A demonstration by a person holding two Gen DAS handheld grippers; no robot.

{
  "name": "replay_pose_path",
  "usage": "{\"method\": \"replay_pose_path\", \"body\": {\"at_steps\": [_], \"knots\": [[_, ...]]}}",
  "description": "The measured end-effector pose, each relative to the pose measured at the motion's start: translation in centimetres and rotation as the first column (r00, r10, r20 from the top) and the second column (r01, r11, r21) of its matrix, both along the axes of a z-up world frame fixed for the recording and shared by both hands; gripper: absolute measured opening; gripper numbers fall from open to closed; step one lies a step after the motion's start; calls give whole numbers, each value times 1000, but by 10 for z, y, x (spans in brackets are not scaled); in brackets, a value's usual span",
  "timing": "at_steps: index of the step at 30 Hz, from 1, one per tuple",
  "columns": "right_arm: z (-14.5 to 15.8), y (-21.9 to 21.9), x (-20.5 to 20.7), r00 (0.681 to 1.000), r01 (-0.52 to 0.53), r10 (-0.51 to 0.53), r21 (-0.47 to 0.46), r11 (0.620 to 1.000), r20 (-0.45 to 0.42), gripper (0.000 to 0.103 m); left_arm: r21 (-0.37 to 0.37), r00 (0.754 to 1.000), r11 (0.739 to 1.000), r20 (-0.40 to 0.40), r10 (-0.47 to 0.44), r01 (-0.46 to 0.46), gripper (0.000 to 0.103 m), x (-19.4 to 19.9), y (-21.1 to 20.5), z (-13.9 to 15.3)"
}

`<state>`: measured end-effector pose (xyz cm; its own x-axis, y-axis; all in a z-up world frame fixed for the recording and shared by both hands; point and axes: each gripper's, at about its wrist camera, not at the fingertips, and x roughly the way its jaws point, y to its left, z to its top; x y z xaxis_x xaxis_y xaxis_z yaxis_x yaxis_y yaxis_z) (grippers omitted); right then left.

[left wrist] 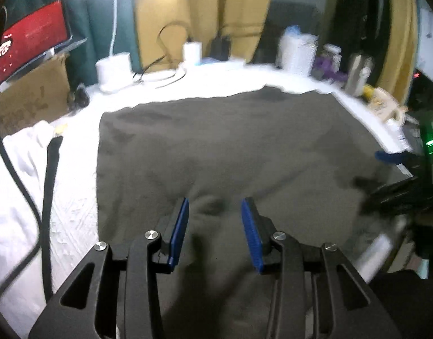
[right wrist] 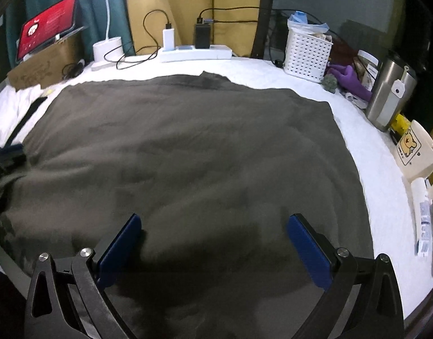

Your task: Fold small clothes

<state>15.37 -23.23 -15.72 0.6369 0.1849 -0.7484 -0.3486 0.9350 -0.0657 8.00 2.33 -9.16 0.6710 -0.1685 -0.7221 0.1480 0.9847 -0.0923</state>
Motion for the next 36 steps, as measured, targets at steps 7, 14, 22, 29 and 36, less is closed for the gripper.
{"method": "replay_pose_path", "body": {"at_steps": [7,14,22,29,36], "knots": [[-6,-25,-20,1000,31,-31,-12,999,-1,103,56,1000,998,-6,-22,23,39,-12,-10,-38],[-1,-70,-46,990,141,-141,-39,989,0,103,-5,1000,1000,-8,13,-13,39,-18,-2,-20],[1,-134,-74,964,264,-255,195,945,-71,103,-70,994,995,78,76,-71,39,-25,5,11],[-5,-130,-78,963,269,-251,266,926,-102,103,-59,996,998,73,41,-37,39,-24,-7,11],[-3,-129,-56,956,292,-268,342,893,-115,103,-70,996,996,64,56,-51,39,-15,5,4]]}}
